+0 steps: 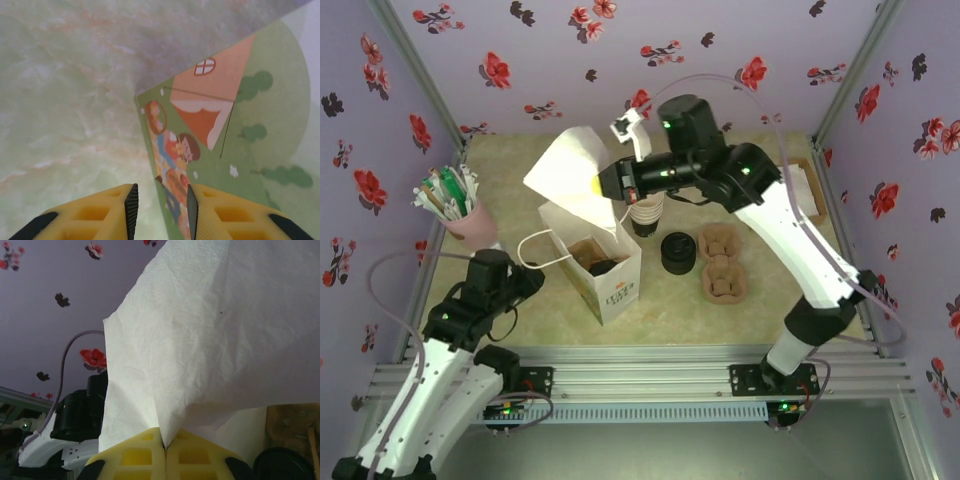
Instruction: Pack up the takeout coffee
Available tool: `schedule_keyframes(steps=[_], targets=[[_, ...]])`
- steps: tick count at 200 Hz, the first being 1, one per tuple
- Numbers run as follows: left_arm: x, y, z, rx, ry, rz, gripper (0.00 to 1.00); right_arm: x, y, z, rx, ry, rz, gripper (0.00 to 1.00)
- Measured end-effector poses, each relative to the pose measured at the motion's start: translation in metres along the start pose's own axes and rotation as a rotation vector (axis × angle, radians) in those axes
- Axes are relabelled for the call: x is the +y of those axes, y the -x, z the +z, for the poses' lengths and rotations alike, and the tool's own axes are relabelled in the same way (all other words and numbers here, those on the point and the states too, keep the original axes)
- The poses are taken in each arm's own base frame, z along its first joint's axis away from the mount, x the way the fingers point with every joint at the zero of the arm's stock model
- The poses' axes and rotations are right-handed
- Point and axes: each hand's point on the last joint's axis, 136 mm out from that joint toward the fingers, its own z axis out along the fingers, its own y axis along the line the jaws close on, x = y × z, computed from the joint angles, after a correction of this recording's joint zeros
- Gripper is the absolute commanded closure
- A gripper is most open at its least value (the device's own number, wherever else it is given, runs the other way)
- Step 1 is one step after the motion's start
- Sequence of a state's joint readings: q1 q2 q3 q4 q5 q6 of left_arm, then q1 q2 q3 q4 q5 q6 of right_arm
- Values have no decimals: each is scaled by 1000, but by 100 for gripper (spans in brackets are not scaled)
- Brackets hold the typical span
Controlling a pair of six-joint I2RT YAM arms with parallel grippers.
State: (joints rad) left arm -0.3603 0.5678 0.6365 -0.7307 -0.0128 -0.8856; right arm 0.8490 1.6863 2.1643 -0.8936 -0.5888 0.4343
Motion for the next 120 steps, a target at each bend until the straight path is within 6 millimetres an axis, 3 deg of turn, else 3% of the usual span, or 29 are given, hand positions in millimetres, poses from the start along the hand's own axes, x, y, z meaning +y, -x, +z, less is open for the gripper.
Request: schedule_keyframes(steps=[28,56,93,120], targets=[[3,7,27,-12,-30,-76,70,-21,-18,31,123,-38,0,100],[4,15,47,-11,-42,-114,70,-46,-36,50,221,-96,10,100],[-9,31,64,-34,-90,-122,71,-75,-58,56,317,-199,28,100],[-14,35,81,-20,-101,-122,71,-81,-70,53,359,-252,18,100]])
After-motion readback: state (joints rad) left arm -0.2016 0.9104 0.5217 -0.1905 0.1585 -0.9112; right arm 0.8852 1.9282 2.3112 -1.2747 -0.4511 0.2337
